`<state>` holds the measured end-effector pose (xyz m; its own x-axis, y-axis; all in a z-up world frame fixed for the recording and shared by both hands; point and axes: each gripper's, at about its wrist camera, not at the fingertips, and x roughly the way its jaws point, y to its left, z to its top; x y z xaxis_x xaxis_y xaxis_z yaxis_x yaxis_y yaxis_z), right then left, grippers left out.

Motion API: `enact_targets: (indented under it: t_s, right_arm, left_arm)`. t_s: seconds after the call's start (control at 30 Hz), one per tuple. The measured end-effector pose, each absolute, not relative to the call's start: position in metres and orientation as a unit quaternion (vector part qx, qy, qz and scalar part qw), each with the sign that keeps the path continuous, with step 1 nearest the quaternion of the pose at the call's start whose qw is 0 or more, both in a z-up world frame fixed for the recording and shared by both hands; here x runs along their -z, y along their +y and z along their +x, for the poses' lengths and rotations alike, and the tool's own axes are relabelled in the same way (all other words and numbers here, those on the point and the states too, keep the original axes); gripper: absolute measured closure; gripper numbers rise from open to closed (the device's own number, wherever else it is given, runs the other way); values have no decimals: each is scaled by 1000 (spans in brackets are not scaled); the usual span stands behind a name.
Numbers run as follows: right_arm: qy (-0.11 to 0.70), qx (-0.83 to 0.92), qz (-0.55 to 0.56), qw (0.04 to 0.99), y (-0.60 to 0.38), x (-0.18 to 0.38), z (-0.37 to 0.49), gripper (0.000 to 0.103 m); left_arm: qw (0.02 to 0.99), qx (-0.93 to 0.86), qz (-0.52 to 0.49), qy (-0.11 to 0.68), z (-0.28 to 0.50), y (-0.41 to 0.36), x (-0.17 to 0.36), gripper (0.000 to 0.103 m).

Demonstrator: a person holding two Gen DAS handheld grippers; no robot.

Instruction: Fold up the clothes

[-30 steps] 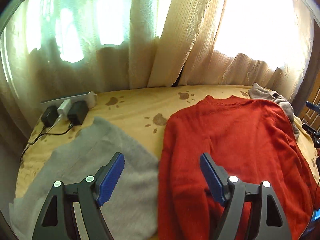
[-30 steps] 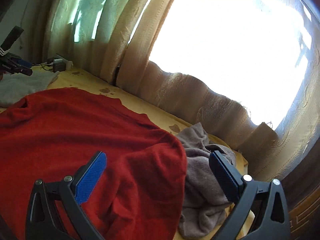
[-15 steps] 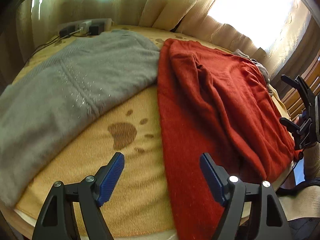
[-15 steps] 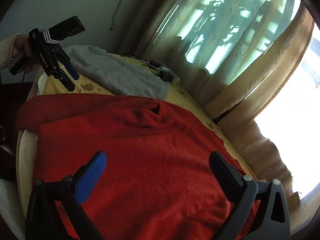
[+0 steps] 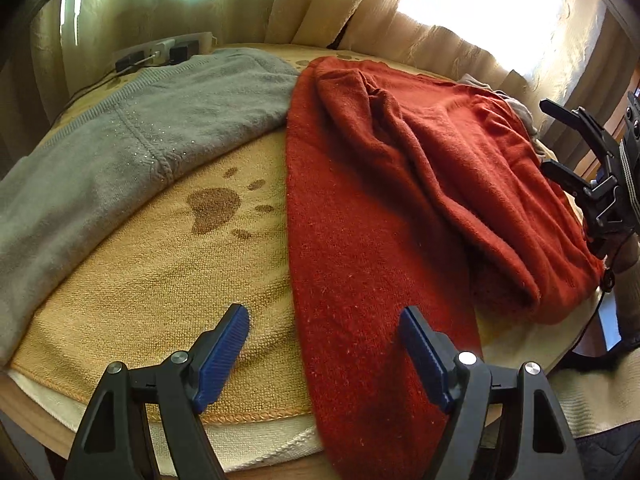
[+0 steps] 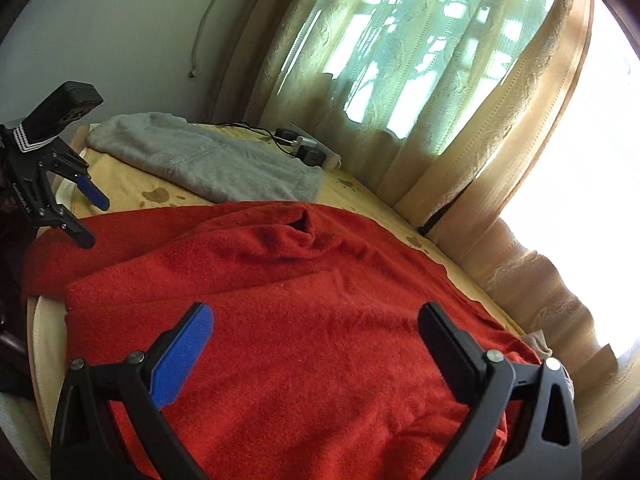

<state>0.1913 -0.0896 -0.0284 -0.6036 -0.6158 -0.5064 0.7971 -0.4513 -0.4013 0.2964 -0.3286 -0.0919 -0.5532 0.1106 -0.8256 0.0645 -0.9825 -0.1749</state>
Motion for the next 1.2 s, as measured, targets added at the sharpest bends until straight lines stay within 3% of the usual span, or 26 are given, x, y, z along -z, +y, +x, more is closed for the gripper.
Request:
enact_targets:
  t_s: [0.07, 0.23, 0.3, 0.57, 0.9, 1.2]
  right_arm:
    - [294, 848, 153, 414, -85, 31, 183, 0]
    - [236, 869, 173, 398, -64, 39, 158, 0]
    - [210, 879, 179, 389, -55, 42, 148, 0]
    - [114, 894, 206, 381, -21, 42, 120, 0]
    - [117, 892, 210, 383, -20, 41, 120, 0]
    - [125, 892, 225, 371, -23, 46, 113, 0]
  left_arm:
    - [-1, -877, -474, -80, 297, -321, 92, 32]
    - [-21, -875, -479, -63, 301, -309, 88, 83]
    - [-20, -871, -484, -80, 302, -309, 88, 94]
    - [-66, -897, -431, -76, 304, -304, 46, 96]
    - [-249, -909, -334, -5, 263, -402, -32, 96]
    - [-319, -867, -381, -31, 208, -502, 9, 96]
